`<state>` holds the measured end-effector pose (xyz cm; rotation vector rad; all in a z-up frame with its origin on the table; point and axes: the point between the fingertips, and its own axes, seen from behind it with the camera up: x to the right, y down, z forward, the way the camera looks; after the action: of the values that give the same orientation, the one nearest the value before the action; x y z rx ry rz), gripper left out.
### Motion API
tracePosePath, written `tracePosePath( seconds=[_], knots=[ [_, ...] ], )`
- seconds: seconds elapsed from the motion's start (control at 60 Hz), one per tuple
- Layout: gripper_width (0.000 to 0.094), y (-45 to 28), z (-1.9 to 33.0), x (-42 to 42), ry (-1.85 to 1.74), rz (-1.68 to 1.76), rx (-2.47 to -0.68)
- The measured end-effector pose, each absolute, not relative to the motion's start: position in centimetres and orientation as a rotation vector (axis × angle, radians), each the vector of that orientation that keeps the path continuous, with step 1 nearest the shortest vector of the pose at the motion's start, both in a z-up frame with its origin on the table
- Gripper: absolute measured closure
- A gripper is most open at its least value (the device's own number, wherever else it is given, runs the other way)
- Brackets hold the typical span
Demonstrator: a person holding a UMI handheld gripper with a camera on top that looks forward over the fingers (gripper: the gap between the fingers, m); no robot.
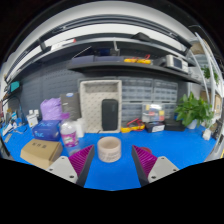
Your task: Pour water
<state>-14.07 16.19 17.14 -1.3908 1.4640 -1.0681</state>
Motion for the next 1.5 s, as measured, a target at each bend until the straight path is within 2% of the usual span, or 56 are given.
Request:
tracePosePath(
  seconds=[0.117, 0.267, 0.7, 0.75, 0.833, 0.95, 1.017, 1.083, 1.317, 1.5],
  knots=[
    [0.0167, 23.5, 14.2, -13.5, 1.42, -0.993, -1.472],
    [0.0169, 29.2, 12.0, -11.0, 1.376, -0.945, -1.519],
    [0.0172, 33.0, 10.7, -0.6, 1.322, -1.007, -1.488],
    [0.0202, 33.4, 10.4, 0.0, 1.305, -1.009, -1.482],
    [0.042, 32.7, 10.2, 0.9, 1.308, -1.056, -1.438],
    [0.0459, 32.4, 10.5, 0.8, 1.307, -1.048, -1.377],
    [0.0523, 32.7, 10.5, 0.7, 1.274, -1.061, -1.391],
    [0.0547, 32.7, 10.5, 0.8, 1.276, -1.063, -1.393],
    [0.0548, 32.8, 10.5, 1.2, 1.313, -0.955, -1.375],
    [0.0548, 32.5, 13.5, 1.8, 1.461, -0.677, -1.094]
  ],
)
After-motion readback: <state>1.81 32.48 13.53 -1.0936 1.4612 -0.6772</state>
